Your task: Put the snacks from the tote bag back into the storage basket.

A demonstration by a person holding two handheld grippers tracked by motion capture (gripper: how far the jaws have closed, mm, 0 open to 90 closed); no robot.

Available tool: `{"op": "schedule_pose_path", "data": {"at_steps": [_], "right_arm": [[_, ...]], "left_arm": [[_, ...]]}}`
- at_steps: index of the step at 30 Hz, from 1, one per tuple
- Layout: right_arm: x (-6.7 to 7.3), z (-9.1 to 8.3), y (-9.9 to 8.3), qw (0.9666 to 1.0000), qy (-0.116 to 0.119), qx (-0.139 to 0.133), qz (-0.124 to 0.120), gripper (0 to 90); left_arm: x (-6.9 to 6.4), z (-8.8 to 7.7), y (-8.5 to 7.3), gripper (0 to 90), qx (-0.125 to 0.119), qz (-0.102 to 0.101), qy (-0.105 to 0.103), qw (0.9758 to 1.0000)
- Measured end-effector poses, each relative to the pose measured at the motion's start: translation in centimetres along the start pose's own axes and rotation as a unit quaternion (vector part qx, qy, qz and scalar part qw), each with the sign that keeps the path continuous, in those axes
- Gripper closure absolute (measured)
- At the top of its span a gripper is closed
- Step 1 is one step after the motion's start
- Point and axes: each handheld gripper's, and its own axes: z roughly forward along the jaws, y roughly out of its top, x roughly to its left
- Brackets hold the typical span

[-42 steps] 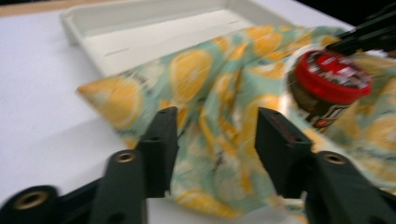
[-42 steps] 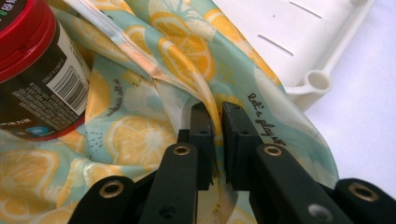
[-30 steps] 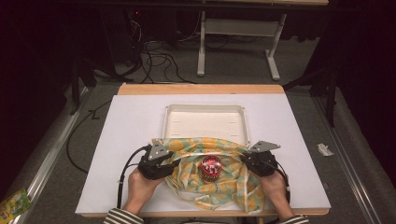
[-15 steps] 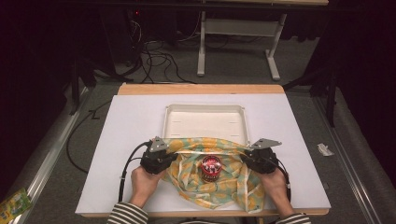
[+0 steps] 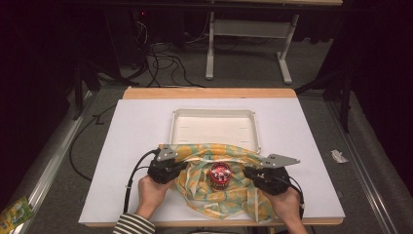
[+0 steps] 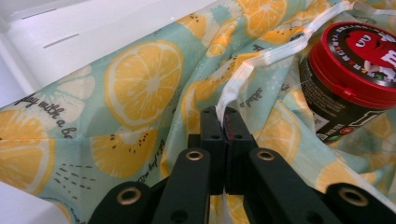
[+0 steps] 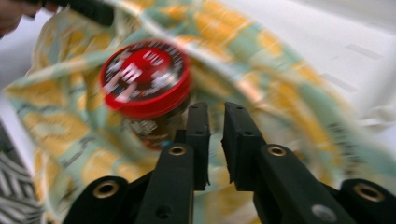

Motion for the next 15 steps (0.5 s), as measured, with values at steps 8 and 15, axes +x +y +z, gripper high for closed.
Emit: {"op": "schedule_pose_path", "data": {"at_steps": [8, 15], "right_arm": [[1.6, 2.4, -1.3, 0.9983, 0.008, 0.056, -0.011, 85.2], [0.3, 2.9, -2.3, 0.9952, -0.035, 0.092, -0.002, 85.2]], "left_arm": [[0.1, -0.4, -0.1, 89.5, -0.001, 0.0, 0.003, 1.0], [0.4, -0.7, -0.1, 89.5, -0.005, -0.003, 0.012, 0.9999]]}}
